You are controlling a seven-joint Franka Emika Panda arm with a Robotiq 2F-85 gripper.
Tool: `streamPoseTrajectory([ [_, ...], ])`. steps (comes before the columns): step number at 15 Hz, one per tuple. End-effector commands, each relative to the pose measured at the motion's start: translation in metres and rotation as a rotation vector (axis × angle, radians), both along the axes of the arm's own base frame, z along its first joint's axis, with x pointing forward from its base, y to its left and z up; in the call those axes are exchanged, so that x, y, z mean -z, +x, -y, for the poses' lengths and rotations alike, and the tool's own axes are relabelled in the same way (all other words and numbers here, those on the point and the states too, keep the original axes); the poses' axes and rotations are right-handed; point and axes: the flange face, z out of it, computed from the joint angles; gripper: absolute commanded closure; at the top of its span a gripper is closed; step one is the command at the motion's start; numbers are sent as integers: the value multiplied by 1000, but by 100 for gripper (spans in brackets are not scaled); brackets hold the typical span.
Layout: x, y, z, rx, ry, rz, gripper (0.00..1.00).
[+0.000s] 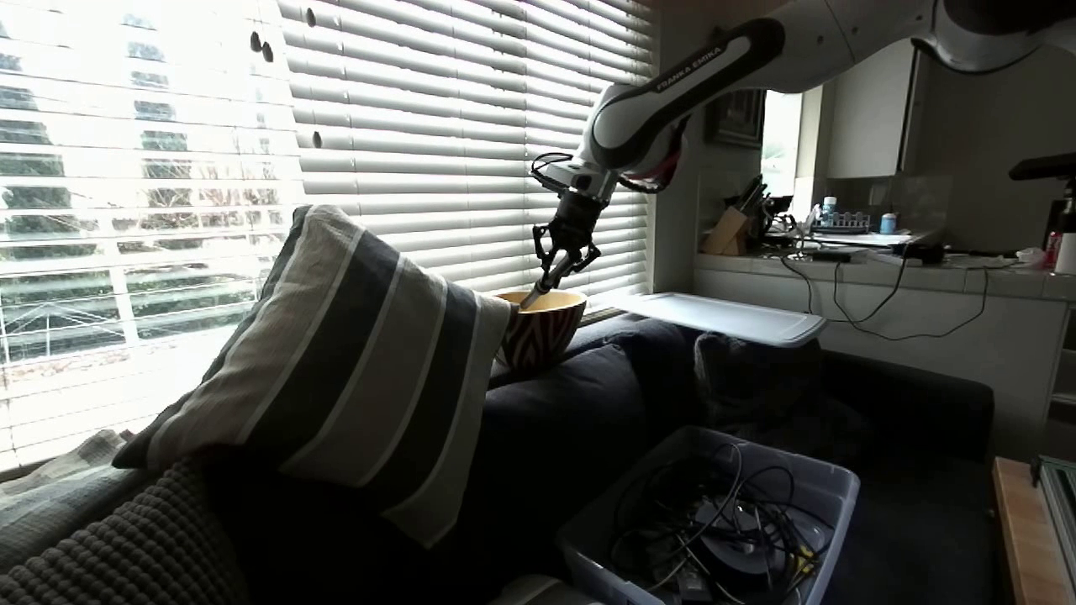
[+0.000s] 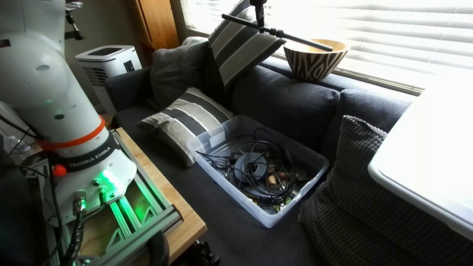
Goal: Pick up the black stick from the clear storage container and put it in the wooden bowl
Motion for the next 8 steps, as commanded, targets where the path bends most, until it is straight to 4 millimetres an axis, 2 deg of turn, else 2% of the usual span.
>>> streamPoseTrajectory([
  [1,2,8,1,-24,27,11,94],
  [8,5,9,11,0,42,9,94],
])
